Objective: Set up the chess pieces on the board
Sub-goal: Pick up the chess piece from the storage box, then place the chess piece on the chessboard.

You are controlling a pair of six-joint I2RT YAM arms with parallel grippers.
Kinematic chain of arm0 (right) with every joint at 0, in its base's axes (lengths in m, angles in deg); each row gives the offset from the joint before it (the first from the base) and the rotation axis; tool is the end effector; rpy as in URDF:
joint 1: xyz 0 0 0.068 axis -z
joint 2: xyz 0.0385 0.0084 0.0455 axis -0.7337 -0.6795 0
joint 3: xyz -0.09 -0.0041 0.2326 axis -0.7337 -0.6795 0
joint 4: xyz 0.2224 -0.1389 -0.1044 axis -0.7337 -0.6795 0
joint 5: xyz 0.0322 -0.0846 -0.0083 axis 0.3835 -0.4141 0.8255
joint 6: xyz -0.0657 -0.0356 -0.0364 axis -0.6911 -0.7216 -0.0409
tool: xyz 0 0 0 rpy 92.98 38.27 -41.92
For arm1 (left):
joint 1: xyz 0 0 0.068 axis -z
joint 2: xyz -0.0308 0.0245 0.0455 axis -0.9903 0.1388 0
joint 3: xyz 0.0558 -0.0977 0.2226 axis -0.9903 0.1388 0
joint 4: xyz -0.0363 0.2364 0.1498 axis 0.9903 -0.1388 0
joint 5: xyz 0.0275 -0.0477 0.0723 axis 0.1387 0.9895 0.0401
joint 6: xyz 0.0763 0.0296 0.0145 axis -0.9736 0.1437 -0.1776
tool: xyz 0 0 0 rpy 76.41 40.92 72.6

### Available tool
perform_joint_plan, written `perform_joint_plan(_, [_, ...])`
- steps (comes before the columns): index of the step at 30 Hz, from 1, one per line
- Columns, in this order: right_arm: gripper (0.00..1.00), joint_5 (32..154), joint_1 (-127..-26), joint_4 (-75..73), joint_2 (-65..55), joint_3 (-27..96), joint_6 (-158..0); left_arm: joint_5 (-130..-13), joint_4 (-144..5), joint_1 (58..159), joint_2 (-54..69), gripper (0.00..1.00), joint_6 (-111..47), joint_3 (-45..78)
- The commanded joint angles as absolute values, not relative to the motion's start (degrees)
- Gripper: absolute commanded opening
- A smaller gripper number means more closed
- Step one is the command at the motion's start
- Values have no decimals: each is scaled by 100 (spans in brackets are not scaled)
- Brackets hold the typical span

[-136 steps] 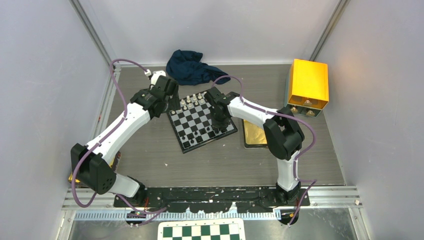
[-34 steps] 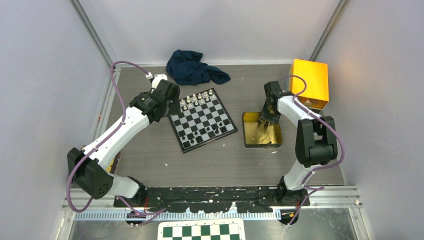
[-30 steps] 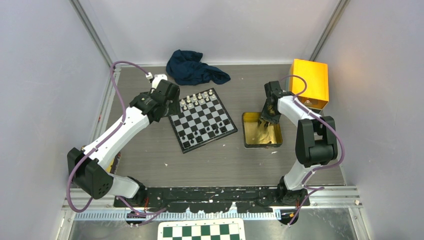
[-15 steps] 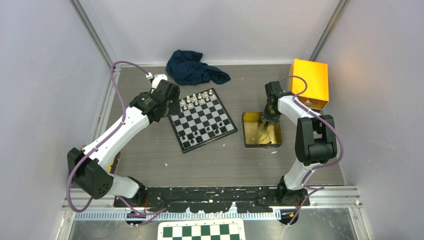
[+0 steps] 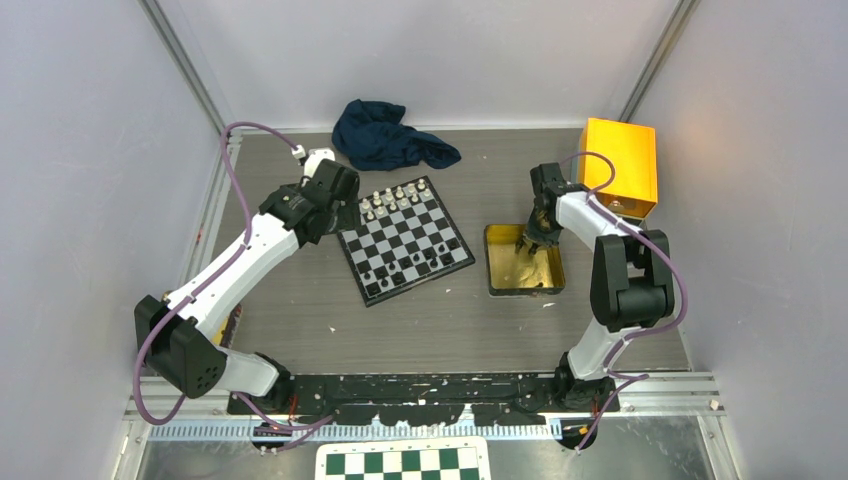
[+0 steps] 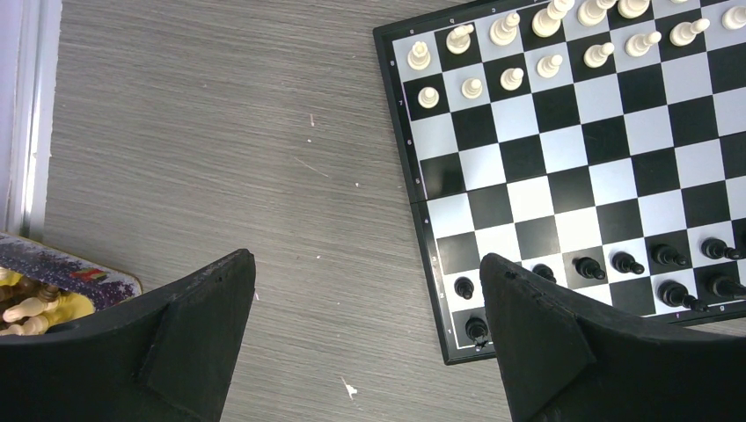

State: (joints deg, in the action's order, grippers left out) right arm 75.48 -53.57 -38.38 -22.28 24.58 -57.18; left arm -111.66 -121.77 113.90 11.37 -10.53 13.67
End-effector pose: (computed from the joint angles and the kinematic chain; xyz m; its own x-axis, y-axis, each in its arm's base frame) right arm 0.3593 0.0271 0.1196 -0.8443 0.3826 -0.3751 0.4079 0.9129 0.0128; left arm 0.2974 -0.1398 0.2776 -0.6801 -0.1293 -0.7216 -0.2253 0.9736 0.0378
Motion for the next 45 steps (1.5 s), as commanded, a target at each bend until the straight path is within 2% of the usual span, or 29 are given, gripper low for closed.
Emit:
perform_joint_plan(1, [1,7469,-5339,-3897,-1773,2371,-5677,-11324,-12143,11410,926,100,-1111,1285])
perform_joint_plan(9, [1,7373,-5819,-4422,-1027,2492,-5697,-11354,-12125,11410,806,100,-1069,1356])
perform_joint_plan(18, [1,7219,-7337,-4966,-971,3134,-5378,-11446,-12170,11410,535,100,-973,1482])
perform_joint_plan(25, [1,7143,-8465,-5001,-1485,3784,-5119,-11498,-12254,11410,284,100,-901,1606])
perform_joint_plan(32, [1,7128,-9176,-4979,-2268,4418,-5172,-11594,-12389,11408,-29,100,-865,1732])
perform_joint_plan(45, [1,7307,-9477,-4796,-3258,5054,-5415,-11682,-12548,11408,-333,100,-877,1832])
